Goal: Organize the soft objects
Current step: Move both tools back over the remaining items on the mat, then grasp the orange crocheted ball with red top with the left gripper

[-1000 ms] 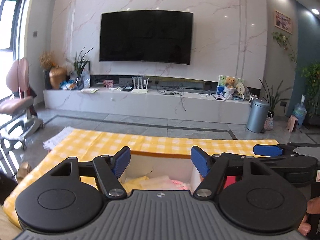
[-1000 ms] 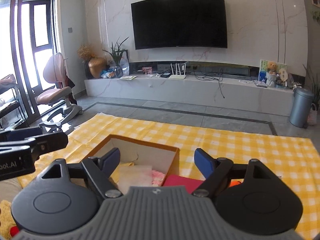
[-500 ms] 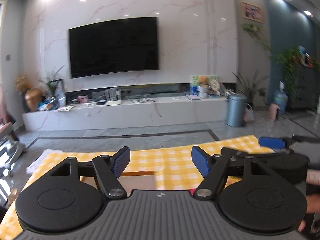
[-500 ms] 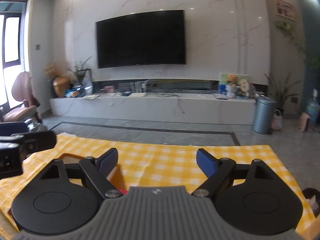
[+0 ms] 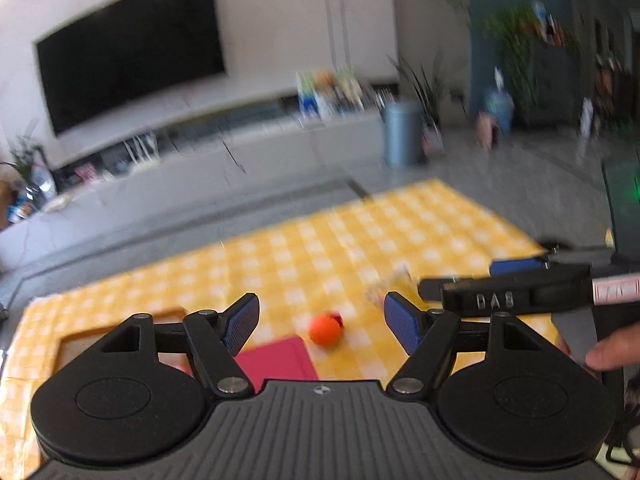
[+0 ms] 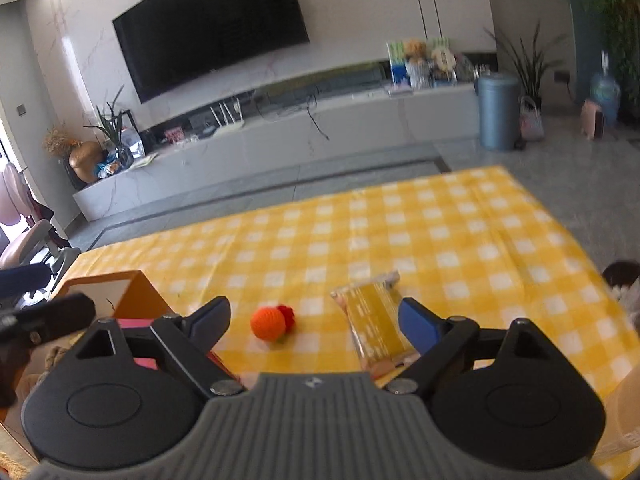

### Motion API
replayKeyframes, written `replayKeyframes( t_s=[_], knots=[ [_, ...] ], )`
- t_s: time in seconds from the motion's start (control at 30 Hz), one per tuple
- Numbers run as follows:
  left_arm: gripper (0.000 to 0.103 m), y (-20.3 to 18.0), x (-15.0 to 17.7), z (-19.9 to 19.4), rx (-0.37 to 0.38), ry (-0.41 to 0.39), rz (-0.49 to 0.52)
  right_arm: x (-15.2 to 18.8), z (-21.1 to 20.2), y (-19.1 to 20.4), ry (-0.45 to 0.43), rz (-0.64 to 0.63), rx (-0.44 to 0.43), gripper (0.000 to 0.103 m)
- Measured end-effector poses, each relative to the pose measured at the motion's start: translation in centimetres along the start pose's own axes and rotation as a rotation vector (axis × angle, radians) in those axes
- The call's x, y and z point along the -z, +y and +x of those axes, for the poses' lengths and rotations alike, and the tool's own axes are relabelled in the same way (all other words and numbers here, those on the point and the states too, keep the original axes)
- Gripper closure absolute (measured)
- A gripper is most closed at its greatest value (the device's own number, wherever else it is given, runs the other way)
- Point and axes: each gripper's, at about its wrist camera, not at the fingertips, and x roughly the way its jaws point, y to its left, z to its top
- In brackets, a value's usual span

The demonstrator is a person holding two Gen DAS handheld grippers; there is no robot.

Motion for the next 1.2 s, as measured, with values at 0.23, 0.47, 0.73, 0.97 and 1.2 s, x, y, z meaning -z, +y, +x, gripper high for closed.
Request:
replayKeyframes(
  t_s=[0.23, 0.47, 0.73, 0.97, 1.2],
  knots=[
    [0.022, -1.1, -0.3, 7.8, -0.012, 0.21, -0.03, 1.4, 7.0, -3.4, 0.17, 0.075, 0.132, 0.013],
    [0.024, -1.5, -1.7, 13.0, -0.052, 0.375, -0.041, 2.6, 11.4, -6.3, 0.219, 0.108, 0.232, 0.01],
    [0.022, -0.9, -3.0, 20.2, -0.039, 0.569, -0.1, 2.8, 12.2, -5.8, 0.195, 0.085, 0.206, 0.01],
    [0.022, 0.1, -2.3, 25.0, -0.107, 0.661, -0.178, 2.9, 12.7, -5.8, 0.163, 0.064, 0.201, 0.01],
    [0.045, -0.4, -0.8, 26.8, -0.148, 0.714, -0.154, 2.9, 13.6, -5.4, 0.156, 0.057, 0.189, 0.01]
  ],
)
